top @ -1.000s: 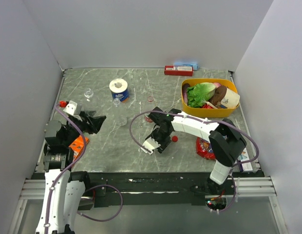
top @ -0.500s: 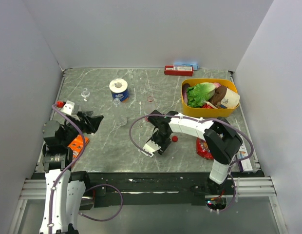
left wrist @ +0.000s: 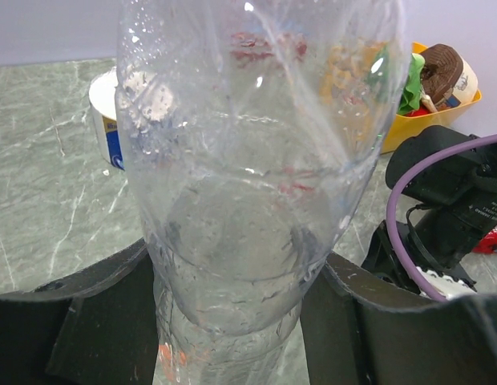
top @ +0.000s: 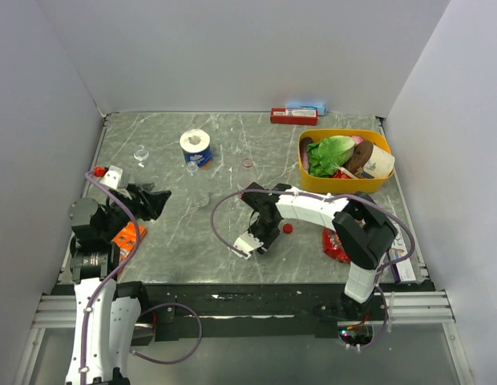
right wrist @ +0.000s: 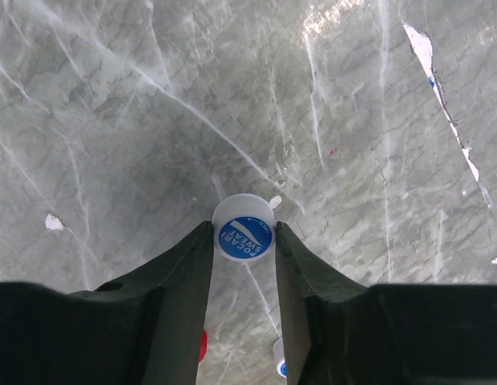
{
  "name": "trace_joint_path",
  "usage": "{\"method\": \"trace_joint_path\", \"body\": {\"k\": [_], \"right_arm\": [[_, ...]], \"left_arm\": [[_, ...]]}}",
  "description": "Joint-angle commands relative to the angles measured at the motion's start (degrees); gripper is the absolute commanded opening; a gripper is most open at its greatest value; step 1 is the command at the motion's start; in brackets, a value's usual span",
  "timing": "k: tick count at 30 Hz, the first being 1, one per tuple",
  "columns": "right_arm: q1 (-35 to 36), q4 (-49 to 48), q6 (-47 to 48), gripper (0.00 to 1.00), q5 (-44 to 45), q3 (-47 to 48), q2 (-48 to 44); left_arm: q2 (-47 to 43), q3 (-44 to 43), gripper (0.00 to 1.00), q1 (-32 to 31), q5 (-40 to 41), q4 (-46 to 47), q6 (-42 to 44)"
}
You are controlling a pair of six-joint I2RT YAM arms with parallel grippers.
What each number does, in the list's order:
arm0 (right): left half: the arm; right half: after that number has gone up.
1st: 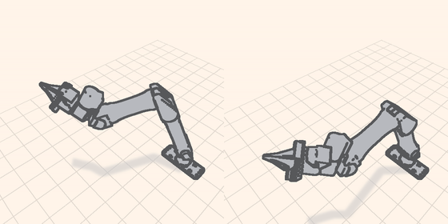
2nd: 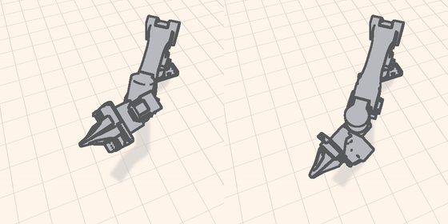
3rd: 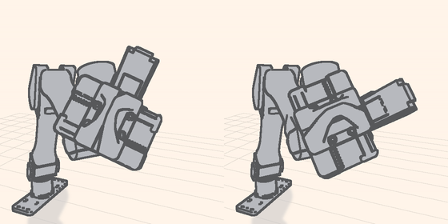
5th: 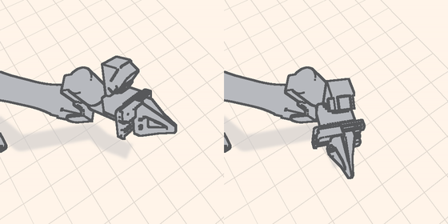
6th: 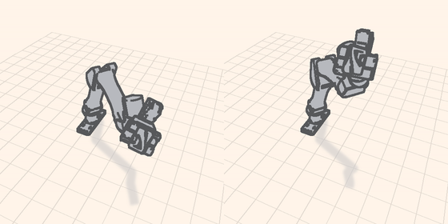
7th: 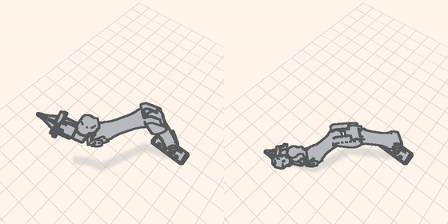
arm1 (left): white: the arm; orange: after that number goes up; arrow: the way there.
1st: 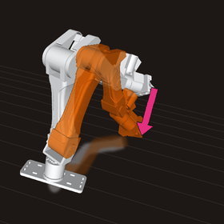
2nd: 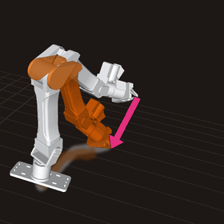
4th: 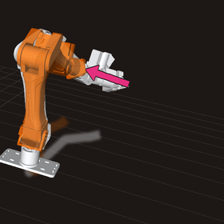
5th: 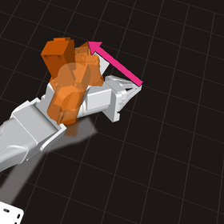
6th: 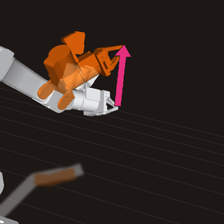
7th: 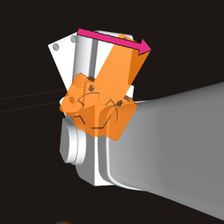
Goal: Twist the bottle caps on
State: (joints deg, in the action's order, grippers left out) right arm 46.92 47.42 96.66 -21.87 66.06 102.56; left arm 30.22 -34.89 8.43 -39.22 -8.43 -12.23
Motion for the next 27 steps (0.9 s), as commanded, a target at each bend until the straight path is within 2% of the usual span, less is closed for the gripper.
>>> {"method": "trace_joint_path", "body": {"k": [1,5,7,12,14,15,16,18,22,27], "right_arm": [[0.8,-0.4,-2.4,0.38,-0.7,1.5,0.6],[0.5,1.0,-5.8,0.27,-0.4,3.3,-1.7],[-0.1,3.5,-9.5,0.25,-1.2,5.1,-5.9],[-0.4,12.1,-22.4,0.23,-7.0,13.0,-17.2],[0.1,14.3,-27.4,0.22,-7.7,19.1,-22.4],[1.1,14.8,-31.6,0.21,-7.3,21.4,-23.6],[1.7,14.8,-33.5,0.2,-6.5,25.5,-26.1],[2.6,13.1,-36.4,0.19,-4.5,27.8,-29.1],[7.9,11.8,-32.8,0.2,0.7,27.9,-34.7],[9.9,12.9,-28.7,0.21,0.2,26.4,-34.7]], "left_arm": [[0.1,0.5,0.01,0.4,-2.3,2.1,-1.6],[0.3,1.8,0.01,0.3,-7.8,3.0,2.0],[0.5,2.5,0.01,0.0,-11.7,2.9,4.3],[4.4,3.2,0.01,-5.2,-16.8,-2.5,21.9],[8.1,2.6,0.01,-10.4,-17.5,-3.3,29.2],[9.3,2.3,0.01,-13.0,-16.3,-3.9,32.1],[10.5,2.1,0.01,-18.3,-14.8,-3.8,34.4],[13.4,2.3,0.01,-22.6,-11.9,-2.8,39.4],[17.5,2.5,0.01,-30.3,-8.7,0.9,41.8],[21.0,1.4,0.01,-32.8,-6.9,4.2,42.8]]}}
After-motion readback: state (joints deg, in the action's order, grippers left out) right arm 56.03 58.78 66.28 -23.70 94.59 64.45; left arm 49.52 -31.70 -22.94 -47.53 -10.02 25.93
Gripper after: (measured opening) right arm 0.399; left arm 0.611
